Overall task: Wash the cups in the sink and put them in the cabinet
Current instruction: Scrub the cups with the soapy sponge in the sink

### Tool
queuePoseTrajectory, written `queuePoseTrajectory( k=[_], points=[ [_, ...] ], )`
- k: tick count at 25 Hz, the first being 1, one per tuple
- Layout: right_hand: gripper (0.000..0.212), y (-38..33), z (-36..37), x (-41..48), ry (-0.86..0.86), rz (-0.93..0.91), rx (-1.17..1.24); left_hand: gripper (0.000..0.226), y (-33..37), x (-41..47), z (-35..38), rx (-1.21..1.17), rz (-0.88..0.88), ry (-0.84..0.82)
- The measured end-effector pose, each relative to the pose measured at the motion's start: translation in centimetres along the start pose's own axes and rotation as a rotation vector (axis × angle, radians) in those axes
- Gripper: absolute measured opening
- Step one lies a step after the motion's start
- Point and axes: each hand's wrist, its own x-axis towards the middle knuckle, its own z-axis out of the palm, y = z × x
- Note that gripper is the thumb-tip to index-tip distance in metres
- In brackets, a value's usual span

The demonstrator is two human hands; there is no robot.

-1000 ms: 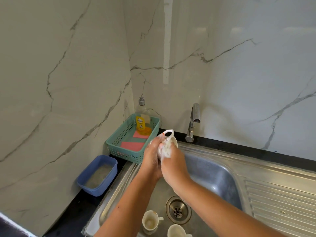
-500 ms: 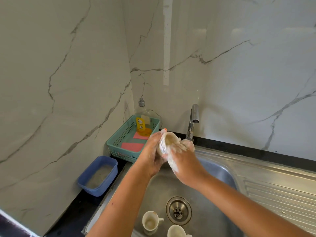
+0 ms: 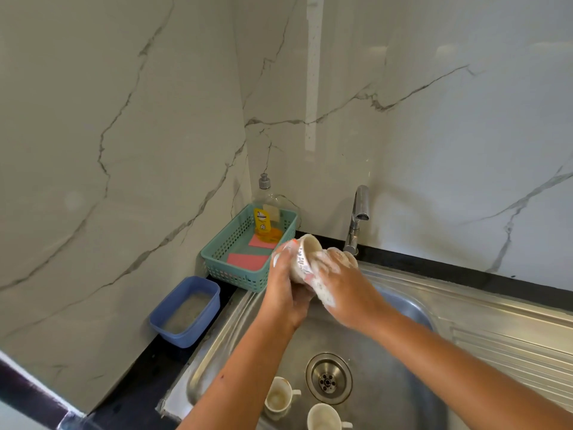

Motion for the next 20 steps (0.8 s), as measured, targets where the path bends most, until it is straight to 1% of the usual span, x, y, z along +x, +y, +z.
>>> queuePoseTrajectory(
  k=[1, 2, 4, 5, 6, 7, 9, 11, 12, 14, 17, 19, 20],
  points=[
    [0.020, 1.4, -0.1, 0.0, -0.050, -0.093, -0.080, 0.061, 0.2, -0.2, -0.1, -0.047, -0.023, 0.060],
    [0.023, 2.0, -0.4, 0.1, -0.098, -0.103, -0.068, 0.055, 0.4, -0.3, -0.2, -0.099, -0.038, 0.108],
    [0.023, 1.1, -1.6, 0.2, -0.173, 0.013, 0.156, 0.050, 1.1, -0.4, -0.4, -0.188, -0.080, 0.095],
    [0.025, 0.3, -2.0, 0.5, -0.201, 0.047, 0.268, 0.053, 1.4, -0.5, -0.3, -0.206, -0.104, 0.068],
    [0.029, -0.4, -2.1, 0.6, -0.239, 0.035, 0.314, 0.058, 1.6, -0.6, -0.2, -0.226, -0.126, 0.049],
    [0.034, -1.0, -1.9, 0.7, -0.266, -0.012, 0.290, 0.064, 1.7, -0.6, -0.2, -0.252, -0.152, 0.032],
    [0.042, -1.4, -1.8, 0.9, -0.267, -0.142, 0.061, 0.068, 2.2, -0.6, -0.1, -0.297, -0.200, -0.005],
    [0.045, -1.4, -2.2, 1.7, -0.239, -0.146, -0.177, 0.064, 2.4, -0.4, -0.5, -0.256, -0.190, 0.011],
    [0.041, -1.8, -2.2, 2.1, -0.223, -0.114, -0.237, 0.061, 2.3, -0.2, -0.9, -0.224, -0.186, 0.030],
    [0.029, -3.2, -1.7, 2.8, -0.188, -0.023, -0.303, 0.056, 2.6, 0.0, -1.1, -0.165, -0.199, 0.044],
    [0.028, -4.6, -1.0, 4.0, -0.225, 0.102, -0.378, 0.057, 2.8, 0.4, -0.9, -0.079, -0.154, 0.059],
    [0.028, -4.5, -0.8, 4.4, -0.223, 0.132, -0.313, 0.058, 2.4, 0.5, -0.7, -0.075, -0.121, 0.060],
    [0.029, -4.5, -0.7, 4.4, -0.215, 0.106, -0.240, 0.057, 2.0, 0.5, -0.9, -0.099, -0.101, 0.078]
  ],
)
